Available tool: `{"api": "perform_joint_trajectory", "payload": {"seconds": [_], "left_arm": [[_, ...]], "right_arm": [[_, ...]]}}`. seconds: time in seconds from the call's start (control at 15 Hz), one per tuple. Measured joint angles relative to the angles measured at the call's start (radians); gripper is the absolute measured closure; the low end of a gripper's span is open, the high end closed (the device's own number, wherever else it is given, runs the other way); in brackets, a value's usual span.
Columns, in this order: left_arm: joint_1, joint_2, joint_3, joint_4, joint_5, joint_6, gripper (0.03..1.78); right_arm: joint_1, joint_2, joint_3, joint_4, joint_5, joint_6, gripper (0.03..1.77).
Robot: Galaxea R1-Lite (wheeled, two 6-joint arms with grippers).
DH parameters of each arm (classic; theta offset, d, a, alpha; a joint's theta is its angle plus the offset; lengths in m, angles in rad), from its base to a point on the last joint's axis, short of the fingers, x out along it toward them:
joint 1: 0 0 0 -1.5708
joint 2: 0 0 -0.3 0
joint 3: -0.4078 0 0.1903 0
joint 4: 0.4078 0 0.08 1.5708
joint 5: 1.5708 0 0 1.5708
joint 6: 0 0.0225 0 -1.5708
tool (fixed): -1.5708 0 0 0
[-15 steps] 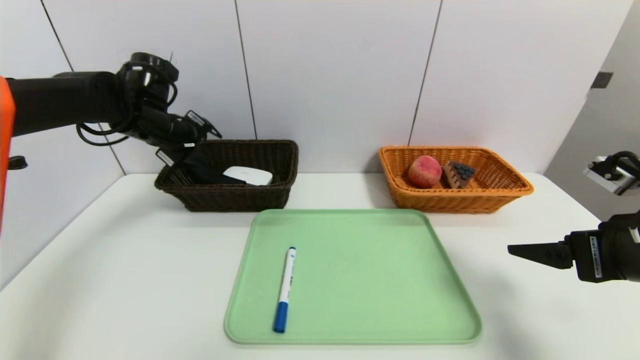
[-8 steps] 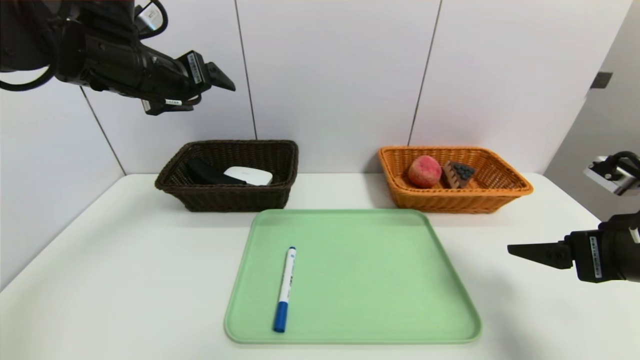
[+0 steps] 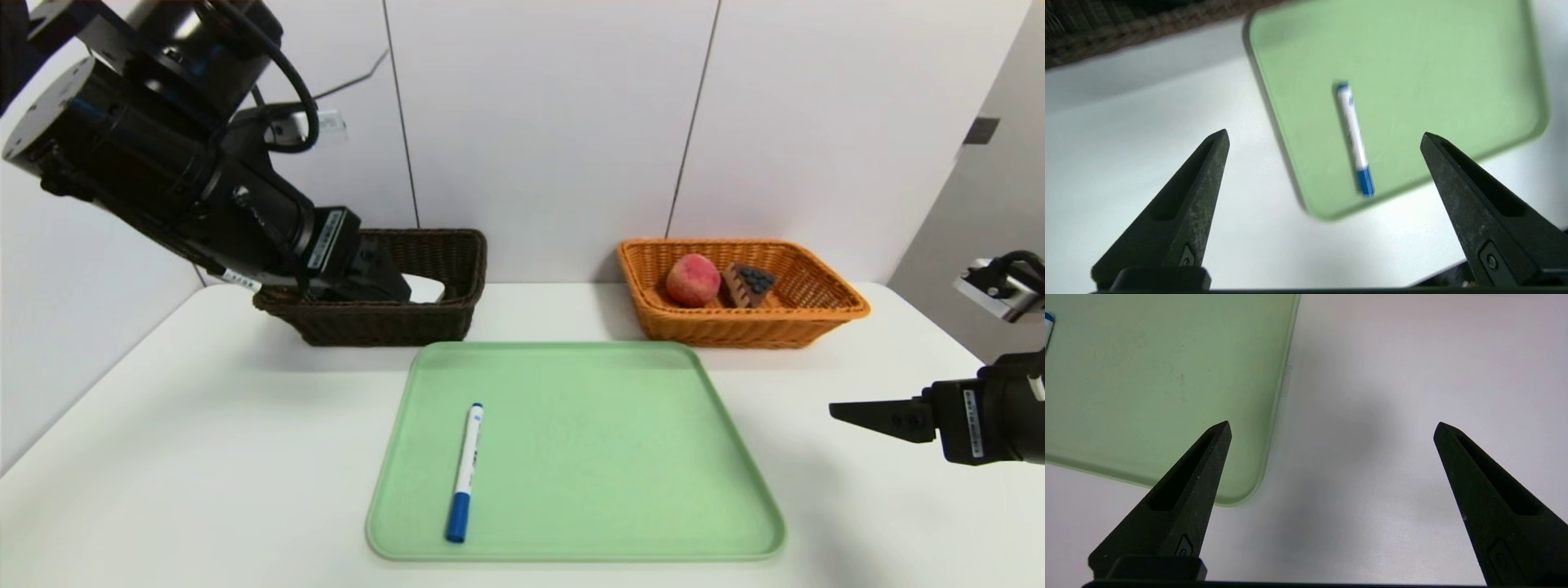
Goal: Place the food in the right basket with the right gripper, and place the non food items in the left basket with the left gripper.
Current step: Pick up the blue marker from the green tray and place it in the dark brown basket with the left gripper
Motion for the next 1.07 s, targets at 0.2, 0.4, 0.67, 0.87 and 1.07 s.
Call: {"api": "perform_joint_trajectory", "payload": {"seconds": [0.2, 0.4, 0.67, 0.87, 1.07], "left_arm": [[-0.079, -0.034, 0.149, -0.055, -0.001, 0.058, 0.14], [-0.151, -0.047, 0.307, -0.171, 0.005, 0.051, 0.14], [-0.21, -0.046, 0.491, -0.402, 0.017, 0.0, 0.12], [-0.235, -0.046, 0.603, -0.539, 0.022, -0.049, 0.12], [-0.262, -0.026, 0.631, -0.562, 0.085, -0.129, 0.12]], "right_arm": [[0.001, 0.0, 0.0, 0.0, 0.002, -0.004, 0.09], [0.002, 0.004, -0.013, 0.0, 0.004, -0.006, 0.09], [0.013, 0.024, -0.082, 0.0, 0.071, -0.018, 0.09], [0.019, 0.03, -0.114, -0.002, 0.245, -0.02, 0.09], [0.02, 0.041, -0.113, -0.002, 0.286, -0.02, 0.09]]}}
